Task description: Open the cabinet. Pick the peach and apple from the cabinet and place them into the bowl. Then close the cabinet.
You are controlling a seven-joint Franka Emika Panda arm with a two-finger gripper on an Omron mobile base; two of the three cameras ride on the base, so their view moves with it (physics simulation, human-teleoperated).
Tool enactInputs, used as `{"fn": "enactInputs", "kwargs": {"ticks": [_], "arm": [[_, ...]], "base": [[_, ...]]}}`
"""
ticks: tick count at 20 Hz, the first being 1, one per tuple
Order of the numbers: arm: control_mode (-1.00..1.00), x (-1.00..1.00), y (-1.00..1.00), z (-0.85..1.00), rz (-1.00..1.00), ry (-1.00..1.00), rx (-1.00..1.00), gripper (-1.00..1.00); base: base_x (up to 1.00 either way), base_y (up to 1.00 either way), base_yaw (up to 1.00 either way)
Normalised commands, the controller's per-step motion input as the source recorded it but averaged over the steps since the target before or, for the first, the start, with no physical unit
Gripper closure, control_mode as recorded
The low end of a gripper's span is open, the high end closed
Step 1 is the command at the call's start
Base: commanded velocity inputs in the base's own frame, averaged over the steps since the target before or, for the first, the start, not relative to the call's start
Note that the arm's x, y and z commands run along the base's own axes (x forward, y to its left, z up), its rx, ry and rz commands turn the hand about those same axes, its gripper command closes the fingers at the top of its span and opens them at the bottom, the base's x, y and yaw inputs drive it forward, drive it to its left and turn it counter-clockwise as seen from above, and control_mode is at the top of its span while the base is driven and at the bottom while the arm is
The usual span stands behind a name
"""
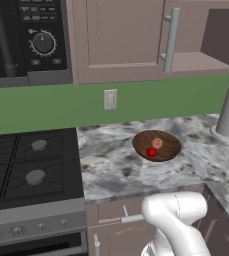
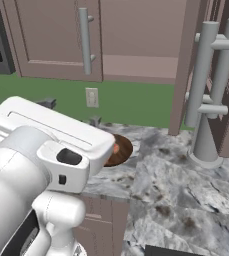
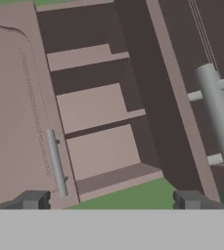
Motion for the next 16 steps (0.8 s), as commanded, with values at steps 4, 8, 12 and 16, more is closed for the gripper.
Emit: {"fn": "enactInputs", "kwargs": {"ticks": [4, 8, 12, 16], "arm": [[-1.0, 0.0, -0.14, 0.0, 0.0, -0.07, 0.0, -1.0], [-1.0, 0.0, -0.01, 0.0, -0.03, -0.16, 0.0, -1.0], [-1.0, 0.0, 0.0, 0.0, -0.11, -0.18, 0.0, -1.0], [-1.0, 0.0, 0.0, 0.0, -0.1, -0.13, 0.0, -1.0]], "base": [[0.0, 0.0, 0.0], [0.0, 0.0, 0.0], [0.0, 0.0, 0.0], [0.0, 0.0, 0.0]]}}
